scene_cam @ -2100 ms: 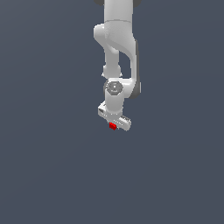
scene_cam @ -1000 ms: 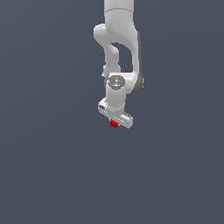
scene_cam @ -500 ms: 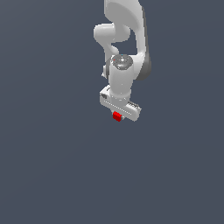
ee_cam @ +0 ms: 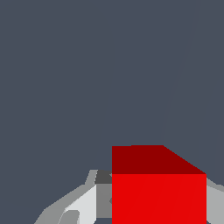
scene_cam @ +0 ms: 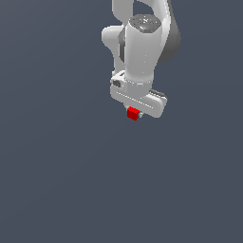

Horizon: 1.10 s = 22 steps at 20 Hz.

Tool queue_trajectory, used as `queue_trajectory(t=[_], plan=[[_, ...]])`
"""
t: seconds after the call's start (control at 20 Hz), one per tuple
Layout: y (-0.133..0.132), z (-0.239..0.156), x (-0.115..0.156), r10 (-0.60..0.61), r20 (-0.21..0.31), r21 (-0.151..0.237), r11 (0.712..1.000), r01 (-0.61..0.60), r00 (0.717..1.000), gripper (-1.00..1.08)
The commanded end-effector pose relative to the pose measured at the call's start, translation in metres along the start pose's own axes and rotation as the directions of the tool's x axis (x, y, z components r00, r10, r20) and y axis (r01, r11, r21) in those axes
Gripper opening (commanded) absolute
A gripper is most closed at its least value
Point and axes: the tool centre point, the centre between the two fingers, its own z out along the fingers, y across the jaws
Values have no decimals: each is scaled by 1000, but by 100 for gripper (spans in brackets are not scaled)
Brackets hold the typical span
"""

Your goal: Pick up the red cube and move it to a goal position.

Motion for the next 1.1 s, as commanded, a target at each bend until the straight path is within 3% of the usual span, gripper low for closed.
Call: queue_trajectory(t=[0.0, 0.5, 1.05], plan=[[-6, -26, 1, 0, 0, -1, 1000, 0, 1000, -100], [-26, -100, 6, -1, 1, 1, 1000, 1, 1000, -100], [-33, -121, 8, -1, 1, 1, 1000, 1, 1000, -100]])
